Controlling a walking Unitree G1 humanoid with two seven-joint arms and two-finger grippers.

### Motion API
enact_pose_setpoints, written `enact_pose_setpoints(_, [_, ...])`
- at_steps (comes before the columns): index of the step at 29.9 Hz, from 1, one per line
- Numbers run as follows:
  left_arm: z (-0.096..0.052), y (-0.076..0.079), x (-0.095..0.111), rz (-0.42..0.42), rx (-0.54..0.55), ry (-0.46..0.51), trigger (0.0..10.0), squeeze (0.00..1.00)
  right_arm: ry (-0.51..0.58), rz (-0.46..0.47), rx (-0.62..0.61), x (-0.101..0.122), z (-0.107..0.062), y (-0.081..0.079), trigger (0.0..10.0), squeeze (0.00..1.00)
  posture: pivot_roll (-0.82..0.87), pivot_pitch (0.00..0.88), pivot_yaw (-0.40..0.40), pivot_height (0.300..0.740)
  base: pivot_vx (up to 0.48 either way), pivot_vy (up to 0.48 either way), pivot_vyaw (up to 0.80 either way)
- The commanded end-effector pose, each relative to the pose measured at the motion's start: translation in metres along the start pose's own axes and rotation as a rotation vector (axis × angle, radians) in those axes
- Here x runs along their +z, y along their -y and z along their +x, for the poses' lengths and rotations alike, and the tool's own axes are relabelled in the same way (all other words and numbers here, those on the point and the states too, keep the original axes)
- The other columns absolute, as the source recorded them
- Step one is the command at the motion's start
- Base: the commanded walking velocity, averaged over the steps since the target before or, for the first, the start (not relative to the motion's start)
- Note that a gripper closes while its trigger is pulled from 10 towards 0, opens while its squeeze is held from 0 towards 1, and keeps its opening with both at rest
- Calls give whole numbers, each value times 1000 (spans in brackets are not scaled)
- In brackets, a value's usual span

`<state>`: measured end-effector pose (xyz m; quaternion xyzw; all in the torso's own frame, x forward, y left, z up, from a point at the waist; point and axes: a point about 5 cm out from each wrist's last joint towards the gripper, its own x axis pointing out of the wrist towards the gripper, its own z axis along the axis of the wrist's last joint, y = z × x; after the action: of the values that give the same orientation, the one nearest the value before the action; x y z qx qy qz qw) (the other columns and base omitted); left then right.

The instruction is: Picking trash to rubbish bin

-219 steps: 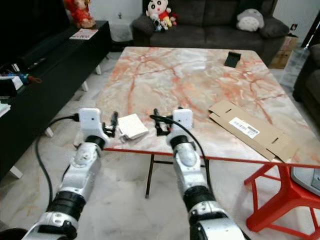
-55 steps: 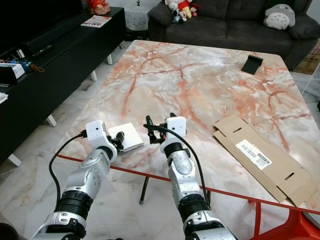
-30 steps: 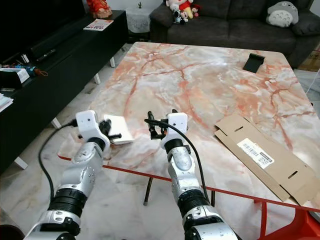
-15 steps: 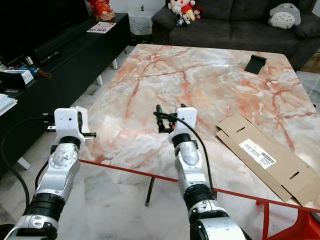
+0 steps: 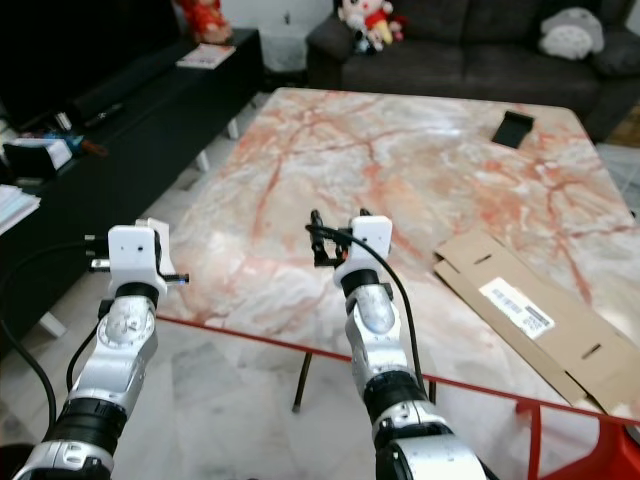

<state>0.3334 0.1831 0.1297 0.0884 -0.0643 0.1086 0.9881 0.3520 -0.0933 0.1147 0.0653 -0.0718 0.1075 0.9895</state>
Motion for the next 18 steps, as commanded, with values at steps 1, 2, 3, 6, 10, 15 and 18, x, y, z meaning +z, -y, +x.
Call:
enact_pose_setpoints(1, [0,-4,3,10,28,26,10000,0,13,-7,26,1,0,-6,10000,0,47,0,71,740,0,0,800])
enact_pose_setpoints(2, [0,-5,3,10,30,27,10000,0,13,-7,26,0,-1,-6,10000,0,47,0,72,740,0,0,800])
enact_pose_setpoints(3, [0,-5,3,11,31,27,10000,0,13,-8,26,0,-1,-6,10000,0,47,0,72,740,0,0,800])
enact_pose_setpoints(6, [-1,-6,3,12,33,26,10000,0,13,-8,23,0,-1,-5,10000,0,46,0,75,740,0,0,800])
enact_pose_setpoints(10, [-2,-6,1,16,33,16,10000,0,13,-9,16,-1,-2,-3,10000,0,42,0,80,740,0,0,800])
enact_pose_setpoints(15, [-2,-6,0,12,35,14,10000,0,13,-10,17,-1,-2,-3,10000,0,42,0,79,740,0,0,800])
enact_pose_setpoints(18, [-1,-5,1,9,37,16,10000,0,12,-10,23,-2,-3,-4,10000,0,43,0,77,740,0,0,800])
